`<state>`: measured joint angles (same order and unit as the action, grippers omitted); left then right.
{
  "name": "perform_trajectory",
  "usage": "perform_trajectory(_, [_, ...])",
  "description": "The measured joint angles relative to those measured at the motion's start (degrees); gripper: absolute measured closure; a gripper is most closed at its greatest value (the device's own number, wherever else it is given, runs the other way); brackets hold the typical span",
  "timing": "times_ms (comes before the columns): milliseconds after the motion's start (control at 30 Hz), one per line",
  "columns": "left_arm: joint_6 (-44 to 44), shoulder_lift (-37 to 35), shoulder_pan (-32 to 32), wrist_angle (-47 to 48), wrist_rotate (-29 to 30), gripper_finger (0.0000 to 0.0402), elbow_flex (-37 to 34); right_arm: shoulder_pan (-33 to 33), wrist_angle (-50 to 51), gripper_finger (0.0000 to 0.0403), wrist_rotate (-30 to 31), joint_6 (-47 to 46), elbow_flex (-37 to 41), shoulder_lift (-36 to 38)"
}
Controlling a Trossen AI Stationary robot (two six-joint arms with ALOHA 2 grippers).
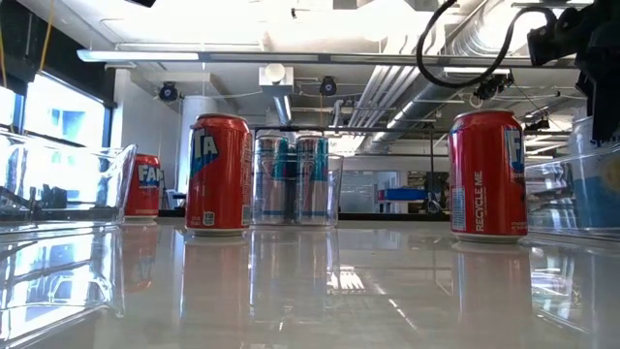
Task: Sort soda cans
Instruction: Put the blue white soda can into the bottom right transparent bin, then put the bottom left orange soda can into bottom left transparent bin
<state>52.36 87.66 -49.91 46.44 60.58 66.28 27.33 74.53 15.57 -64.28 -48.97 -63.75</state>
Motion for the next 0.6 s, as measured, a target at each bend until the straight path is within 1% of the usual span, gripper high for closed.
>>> perform_trajectory(100, [0.00,0.00,0.00,0.02,0.00,0.0056,0.00,0.00,0.01,0.0069,0.04,1.18,0.04,0.00])
perform_trajectory(433, [0.00,0.00,0.00,0.00,0.00,0.0056,0.00,0.02,-0.08,0.0069,1.22,2.66,-0.30,1.18])
perform_trajectory(600, [0.11,0.00,0.01,-0.11,-0.38,0.0056,0.00,0.02,-0.12,0.0068,5.91,3.75,-4.30,3.53])
